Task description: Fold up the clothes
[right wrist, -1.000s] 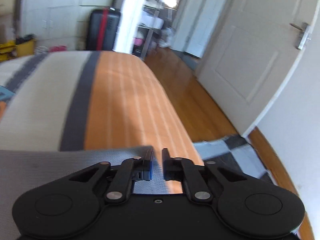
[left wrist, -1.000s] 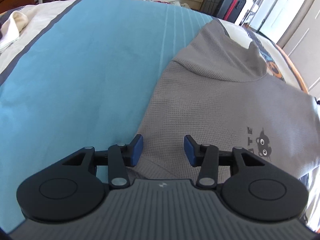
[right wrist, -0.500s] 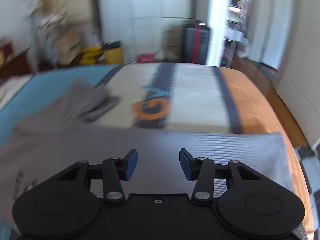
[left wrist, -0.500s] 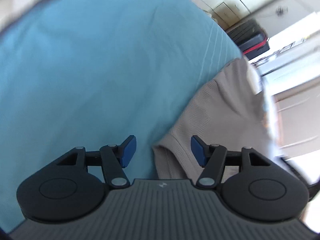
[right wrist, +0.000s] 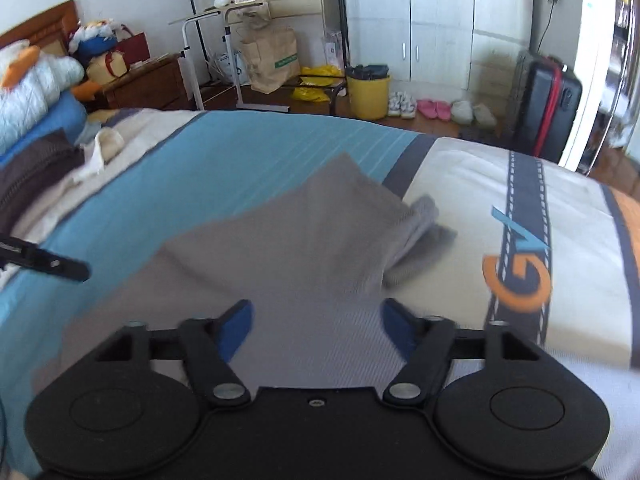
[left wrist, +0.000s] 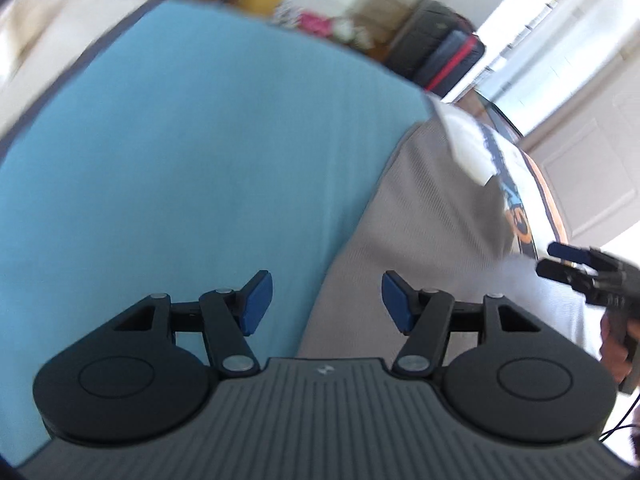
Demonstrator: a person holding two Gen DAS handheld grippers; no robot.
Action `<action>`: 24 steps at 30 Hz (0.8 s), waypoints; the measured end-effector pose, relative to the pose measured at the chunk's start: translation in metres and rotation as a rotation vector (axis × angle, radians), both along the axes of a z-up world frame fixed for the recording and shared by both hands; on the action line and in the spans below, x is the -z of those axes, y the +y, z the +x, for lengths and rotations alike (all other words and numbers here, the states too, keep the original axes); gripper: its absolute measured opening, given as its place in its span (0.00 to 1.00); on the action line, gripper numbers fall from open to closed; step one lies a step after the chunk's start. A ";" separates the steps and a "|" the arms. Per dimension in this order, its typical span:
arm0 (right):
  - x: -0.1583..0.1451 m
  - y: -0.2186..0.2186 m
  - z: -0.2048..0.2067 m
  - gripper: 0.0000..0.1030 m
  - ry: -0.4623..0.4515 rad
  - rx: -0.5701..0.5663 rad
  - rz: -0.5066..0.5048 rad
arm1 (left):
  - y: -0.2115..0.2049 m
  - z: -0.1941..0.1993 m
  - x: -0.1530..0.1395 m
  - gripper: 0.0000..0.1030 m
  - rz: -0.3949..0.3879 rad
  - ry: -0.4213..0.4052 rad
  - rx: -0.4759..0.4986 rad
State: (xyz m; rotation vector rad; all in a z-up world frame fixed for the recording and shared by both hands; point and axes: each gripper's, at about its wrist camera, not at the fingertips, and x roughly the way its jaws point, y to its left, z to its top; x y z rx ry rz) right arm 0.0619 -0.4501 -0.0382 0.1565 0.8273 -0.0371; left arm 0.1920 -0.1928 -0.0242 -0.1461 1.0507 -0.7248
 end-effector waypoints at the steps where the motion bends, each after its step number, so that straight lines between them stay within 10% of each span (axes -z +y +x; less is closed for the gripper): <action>1: 0.001 -0.012 0.012 0.83 0.020 0.029 0.016 | -0.014 0.010 -0.002 0.58 -0.007 -0.010 0.031; 10: 0.029 -0.055 0.058 0.82 0.041 0.128 0.107 | -0.093 0.065 0.029 0.58 -0.021 0.043 0.162; 13: 0.036 -0.061 0.064 0.46 0.006 0.129 0.123 | -0.091 0.067 0.037 0.58 -0.026 0.038 0.148; 16: 0.043 -0.067 0.070 0.41 -0.029 0.129 0.138 | -0.086 0.068 0.044 0.58 -0.034 0.037 0.131; 18: 0.047 -0.071 0.074 0.15 -0.052 0.130 0.148 | -0.076 0.066 0.044 0.58 -0.068 0.060 0.108; 24: 0.036 -0.054 0.057 0.10 -0.158 0.013 0.158 | -0.049 0.048 0.015 0.58 -0.196 0.002 0.052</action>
